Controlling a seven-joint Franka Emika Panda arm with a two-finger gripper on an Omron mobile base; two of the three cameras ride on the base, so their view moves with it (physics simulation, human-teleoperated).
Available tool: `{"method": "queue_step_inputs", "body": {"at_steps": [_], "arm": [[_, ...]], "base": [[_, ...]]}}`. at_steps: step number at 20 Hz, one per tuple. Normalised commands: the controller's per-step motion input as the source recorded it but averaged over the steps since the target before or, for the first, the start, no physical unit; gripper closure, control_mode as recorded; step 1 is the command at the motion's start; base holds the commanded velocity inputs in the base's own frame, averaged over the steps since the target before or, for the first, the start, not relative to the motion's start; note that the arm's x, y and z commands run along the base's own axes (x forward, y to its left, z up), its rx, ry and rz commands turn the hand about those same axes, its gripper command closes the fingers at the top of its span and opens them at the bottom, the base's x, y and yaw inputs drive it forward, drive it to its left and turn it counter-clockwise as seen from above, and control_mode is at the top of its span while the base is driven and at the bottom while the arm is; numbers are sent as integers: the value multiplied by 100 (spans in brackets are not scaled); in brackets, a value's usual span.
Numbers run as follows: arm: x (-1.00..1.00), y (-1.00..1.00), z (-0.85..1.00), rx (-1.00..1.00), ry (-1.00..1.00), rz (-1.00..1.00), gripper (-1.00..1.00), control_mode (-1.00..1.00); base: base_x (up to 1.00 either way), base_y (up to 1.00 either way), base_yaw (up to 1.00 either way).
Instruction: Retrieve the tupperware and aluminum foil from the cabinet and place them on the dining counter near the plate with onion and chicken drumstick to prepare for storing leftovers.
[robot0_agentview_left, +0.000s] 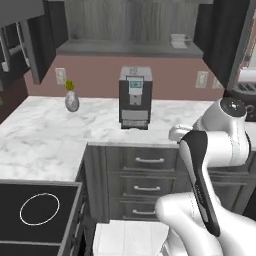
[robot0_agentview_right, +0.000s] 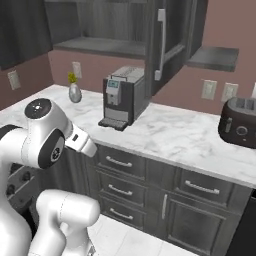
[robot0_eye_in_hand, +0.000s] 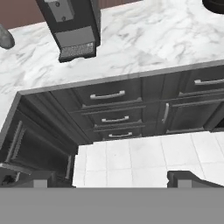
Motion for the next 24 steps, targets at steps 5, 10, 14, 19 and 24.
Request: {"method": "queue_step_inputs", "body": {"at_steps": [5, 10, 14, 19, 24], "arm": [[0, 0, 0, 0, 0, 0, -100, 100], [0, 0, 0, 0, 0, 0, -100, 100], [0, 0, 0, 0, 0, 0, -100, 100], [0, 0, 0, 0, 0, 0, -100, 100], [0, 0, 0, 0, 0, 0, -100, 100]], "base": [[42, 43, -31], [45, 28, -31], [54, 26, -28], [65, 22, -17], [63, 0, -4]]}}
